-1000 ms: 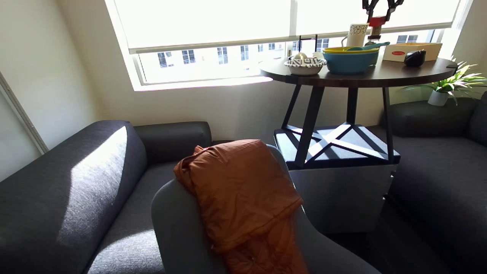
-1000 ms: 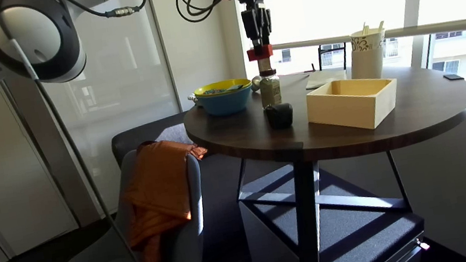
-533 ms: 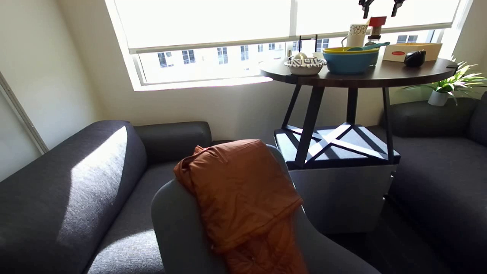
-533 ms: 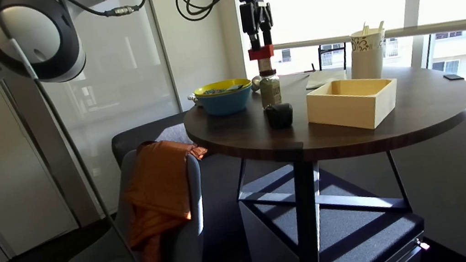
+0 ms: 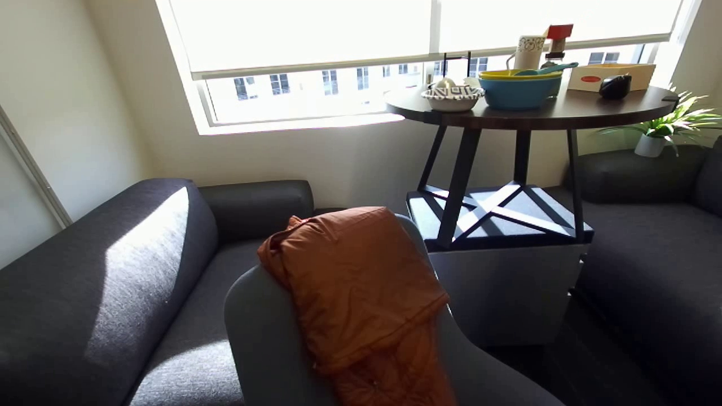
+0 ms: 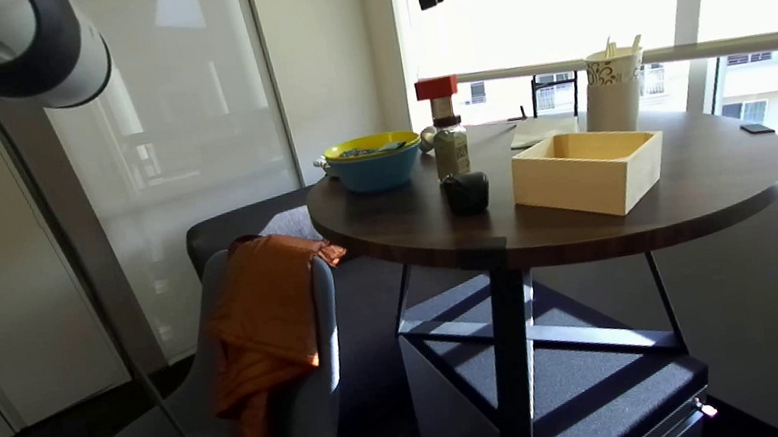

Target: Put the red block on the wooden block

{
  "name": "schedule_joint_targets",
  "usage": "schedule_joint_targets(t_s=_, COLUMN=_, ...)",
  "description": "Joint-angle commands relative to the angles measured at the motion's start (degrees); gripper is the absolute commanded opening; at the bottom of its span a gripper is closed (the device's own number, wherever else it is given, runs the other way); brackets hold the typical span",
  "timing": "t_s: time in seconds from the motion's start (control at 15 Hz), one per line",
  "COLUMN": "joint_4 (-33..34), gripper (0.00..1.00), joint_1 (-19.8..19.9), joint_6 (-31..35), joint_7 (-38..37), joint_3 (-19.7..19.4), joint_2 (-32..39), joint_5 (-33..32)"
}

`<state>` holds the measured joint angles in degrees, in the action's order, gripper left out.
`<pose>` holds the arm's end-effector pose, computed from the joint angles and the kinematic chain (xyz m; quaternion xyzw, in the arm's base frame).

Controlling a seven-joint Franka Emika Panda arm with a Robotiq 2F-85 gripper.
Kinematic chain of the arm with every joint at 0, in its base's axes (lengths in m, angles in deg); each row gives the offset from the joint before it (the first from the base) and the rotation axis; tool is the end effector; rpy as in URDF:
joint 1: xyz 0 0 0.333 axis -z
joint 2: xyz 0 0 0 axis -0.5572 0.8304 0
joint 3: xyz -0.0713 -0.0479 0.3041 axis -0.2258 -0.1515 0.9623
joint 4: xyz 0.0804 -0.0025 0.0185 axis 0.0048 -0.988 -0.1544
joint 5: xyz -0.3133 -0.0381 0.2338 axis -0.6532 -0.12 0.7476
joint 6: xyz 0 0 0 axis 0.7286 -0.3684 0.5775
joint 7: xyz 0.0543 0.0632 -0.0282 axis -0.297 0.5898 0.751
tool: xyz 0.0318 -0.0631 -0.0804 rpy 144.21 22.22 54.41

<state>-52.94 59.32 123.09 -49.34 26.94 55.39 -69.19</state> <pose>0.6039 -0.3222 0.6757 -0.8011 0.5898 -0.1013 0.0065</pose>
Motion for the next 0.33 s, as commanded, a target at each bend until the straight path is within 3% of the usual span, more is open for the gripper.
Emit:
schedule_joint_targets(t_s=0.0, joint_4=-0.84, gripper=1.00, joint_1=2.62, joint_6=-1.73, joint_7=12.81, joint_3=0.92, joint_2=-5.41, joint_5=1.05)
schedule_joint_targets(t_s=0.2, joint_4=-0.83, gripper=1.00, joint_1=4.66, joint_6=-0.03, joint_7=22.63, joint_3=1.10, joint_2=-8.12, joint_5=2.19)
schedule_joint_targets(t_s=0.27, joint_4=-1.66, gripper=1.00, joint_1=2.95, joint_6=0.09, joint_7=17.42, joint_3=-0.33, joint_2=-7.30, joint_5=0.68)
